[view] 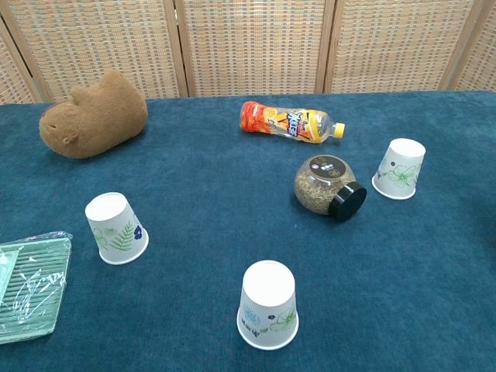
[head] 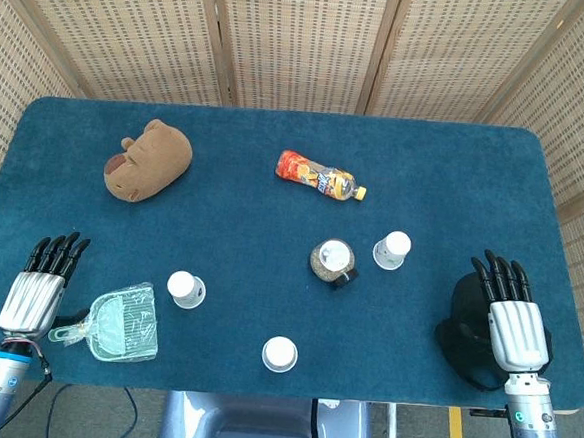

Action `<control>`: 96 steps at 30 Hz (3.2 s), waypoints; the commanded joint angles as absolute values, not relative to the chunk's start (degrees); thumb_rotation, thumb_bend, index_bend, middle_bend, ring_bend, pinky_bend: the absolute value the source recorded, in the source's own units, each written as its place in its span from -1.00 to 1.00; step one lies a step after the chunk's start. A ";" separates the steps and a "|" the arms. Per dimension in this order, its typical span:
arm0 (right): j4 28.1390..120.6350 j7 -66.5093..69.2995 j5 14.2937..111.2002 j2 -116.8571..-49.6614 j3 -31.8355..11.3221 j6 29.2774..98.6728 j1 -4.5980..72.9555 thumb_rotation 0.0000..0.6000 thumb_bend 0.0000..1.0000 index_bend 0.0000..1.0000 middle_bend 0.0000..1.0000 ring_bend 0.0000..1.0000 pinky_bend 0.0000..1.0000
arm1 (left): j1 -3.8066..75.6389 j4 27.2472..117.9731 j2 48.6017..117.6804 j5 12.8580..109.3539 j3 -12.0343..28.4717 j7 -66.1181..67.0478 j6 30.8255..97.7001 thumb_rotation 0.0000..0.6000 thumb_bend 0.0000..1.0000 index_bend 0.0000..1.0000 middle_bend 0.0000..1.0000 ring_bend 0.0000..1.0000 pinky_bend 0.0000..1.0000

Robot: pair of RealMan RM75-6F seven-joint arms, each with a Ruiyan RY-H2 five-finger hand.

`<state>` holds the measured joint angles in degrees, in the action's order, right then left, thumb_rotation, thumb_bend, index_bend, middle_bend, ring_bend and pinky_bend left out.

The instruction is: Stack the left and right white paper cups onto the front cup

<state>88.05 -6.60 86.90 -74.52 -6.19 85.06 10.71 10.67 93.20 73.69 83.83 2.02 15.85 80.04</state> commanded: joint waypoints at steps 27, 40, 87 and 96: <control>87.98 -6.26 86.89 -74.40 -6.22 84.82 10.75 1.00 -0.84 -0.77 -1.00 -1.00 -1.00 | 12.02 93.56 73.42 84.88 1.94 14.24 78.49 1.00 -0.90 -0.80 -1.00 -1.00 -1.00; 87.74 -5.90 86.49 -74.58 -6.23 83.98 11.06 1.00 -0.84 -0.76 -1.00 -1.00 -1.00 | 18.61 97.03 71.97 81.76 5.03 17.45 69.83 1.00 -0.87 -0.42 -1.00 -1.00 -1.00; 87.90 -1.26 85.89 -73.19 -6.63 83.58 11.11 1.00 -0.84 -0.75 -1.00 -1.00 -1.00 | 32.87 99.94 81.28 62.71 5.11 35.48 60.24 1.00 -0.38 -0.10 -1.00 -1.00 -1.00; 87.93 -1.14 85.84 -73.11 -6.70 83.72 11.05 1.00 -0.84 -0.75 -1.00 -1.00 -1.00 | 32.40 101.78 80.08 66.32 4.61 33.02 62.79 1.00 -0.38 -0.07 -1.00 -1.00 -1.00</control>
